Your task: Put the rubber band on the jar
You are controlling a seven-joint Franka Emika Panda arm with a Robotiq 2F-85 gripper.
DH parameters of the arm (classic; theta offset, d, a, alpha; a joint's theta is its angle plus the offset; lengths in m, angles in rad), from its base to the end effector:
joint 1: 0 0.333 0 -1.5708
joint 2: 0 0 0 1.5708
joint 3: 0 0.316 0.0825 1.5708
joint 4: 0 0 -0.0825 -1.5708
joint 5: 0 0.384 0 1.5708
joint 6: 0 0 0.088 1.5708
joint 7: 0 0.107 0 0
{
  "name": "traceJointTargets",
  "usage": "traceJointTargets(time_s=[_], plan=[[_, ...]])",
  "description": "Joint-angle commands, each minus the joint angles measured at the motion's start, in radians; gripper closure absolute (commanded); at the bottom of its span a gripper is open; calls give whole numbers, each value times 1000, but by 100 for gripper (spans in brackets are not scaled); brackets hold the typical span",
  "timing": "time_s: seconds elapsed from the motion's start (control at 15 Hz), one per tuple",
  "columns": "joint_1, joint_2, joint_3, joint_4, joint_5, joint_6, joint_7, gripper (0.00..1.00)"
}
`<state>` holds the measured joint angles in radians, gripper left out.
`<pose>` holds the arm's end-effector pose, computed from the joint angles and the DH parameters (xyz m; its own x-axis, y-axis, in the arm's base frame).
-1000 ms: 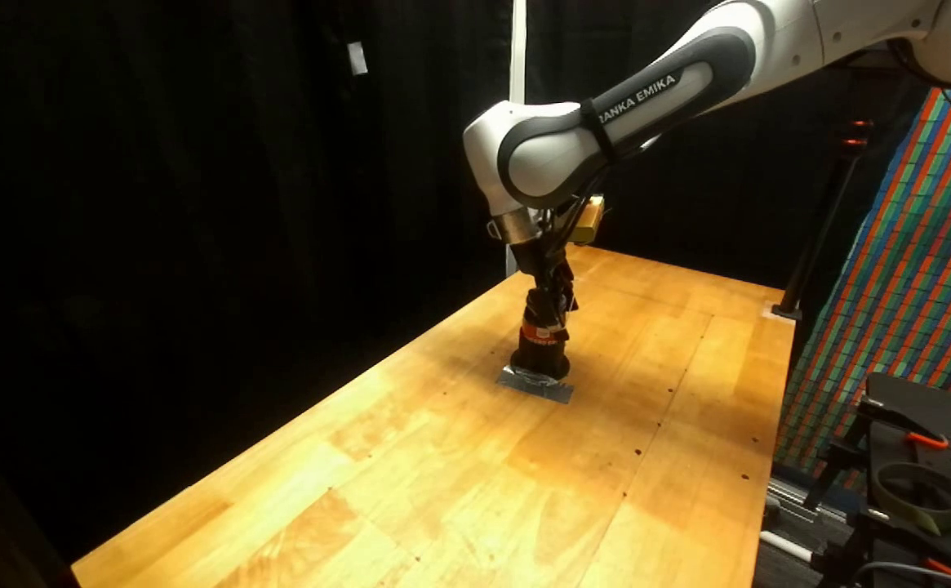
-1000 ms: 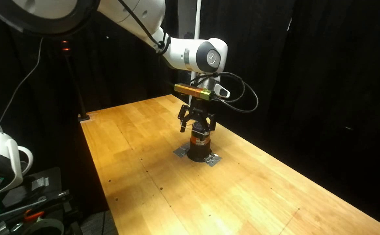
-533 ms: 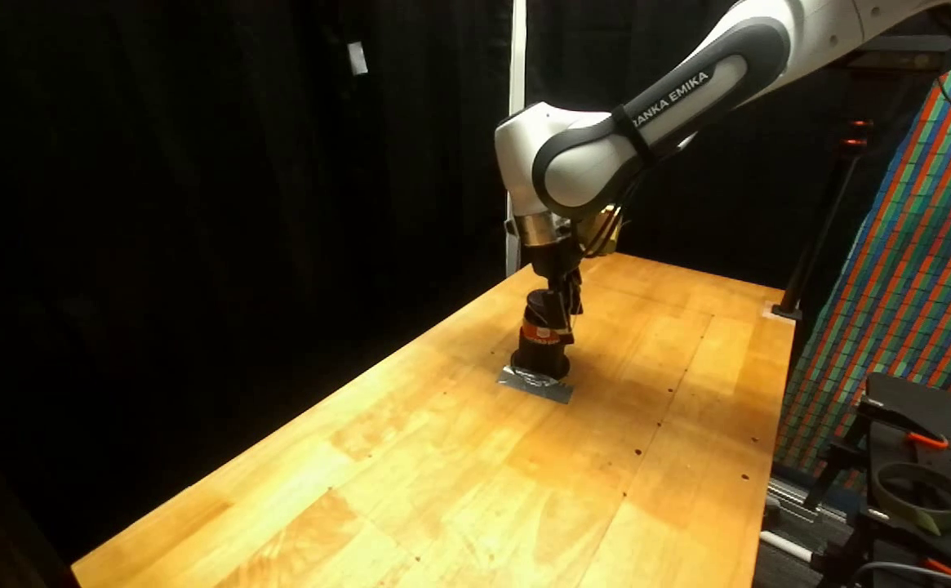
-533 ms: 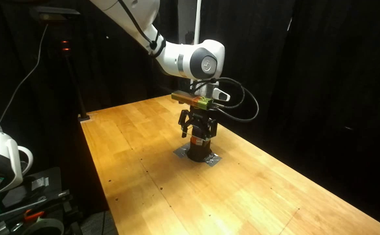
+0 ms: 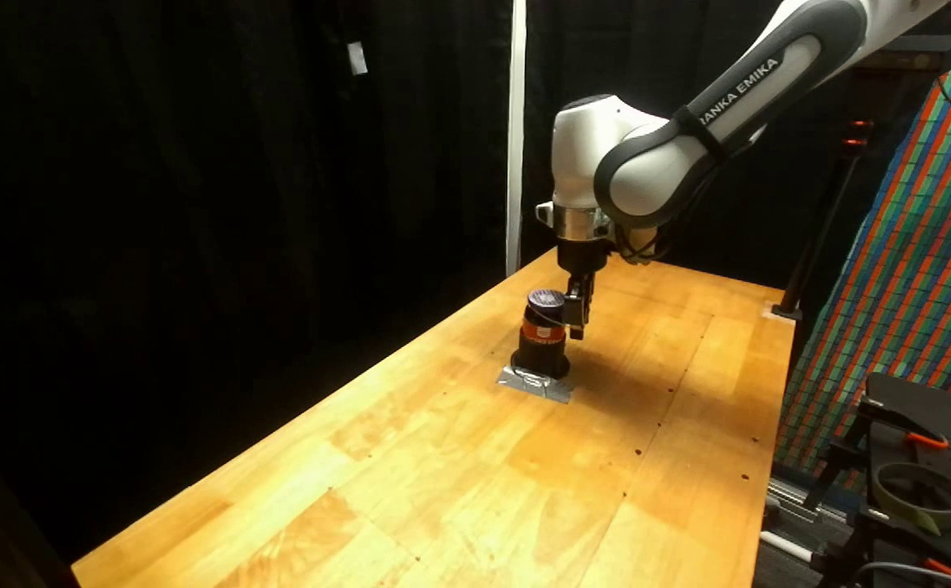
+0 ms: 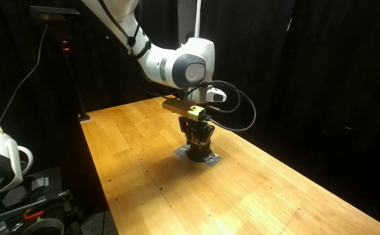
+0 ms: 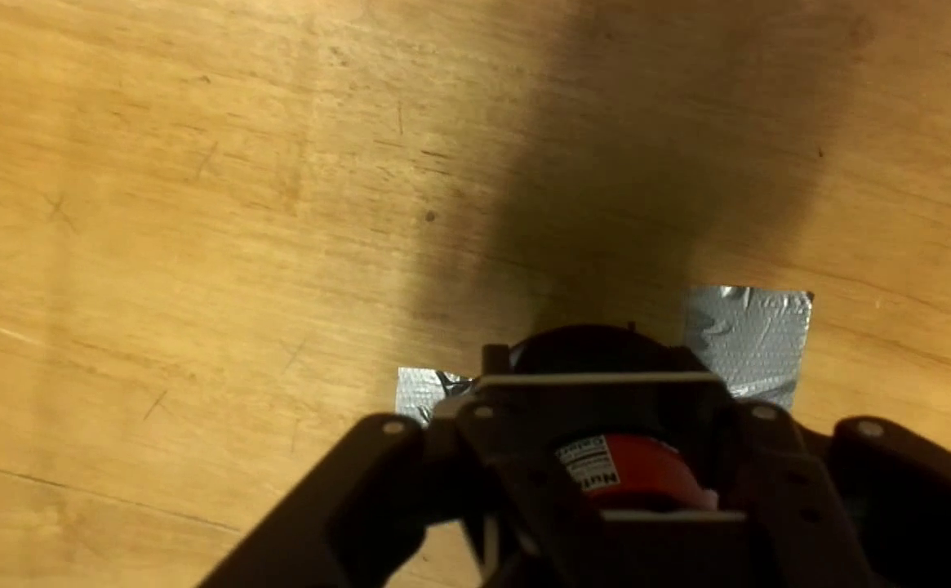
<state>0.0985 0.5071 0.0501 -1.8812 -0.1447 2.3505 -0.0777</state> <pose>0.6260 0.0900 0.2357 0.9475 0.3166 -0.0455 0.3192 -0.9450 0.0713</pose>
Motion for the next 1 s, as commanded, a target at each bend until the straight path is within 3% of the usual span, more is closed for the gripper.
traceJointTargets(time_s=[0.0,0.2,0.47,0.67,0.8,0.93], plan=[[-21,-112,0,-207,12,210,16,78],[-20,-144,-10,-322,8,417,47,86],[17,-168,-62,-472,-5,735,136,78],[110,-163,-165,-567,-8,983,200,79],[200,-146,-251,-613,48,1120,187,80],[248,-131,-283,-653,102,1230,166,79]])
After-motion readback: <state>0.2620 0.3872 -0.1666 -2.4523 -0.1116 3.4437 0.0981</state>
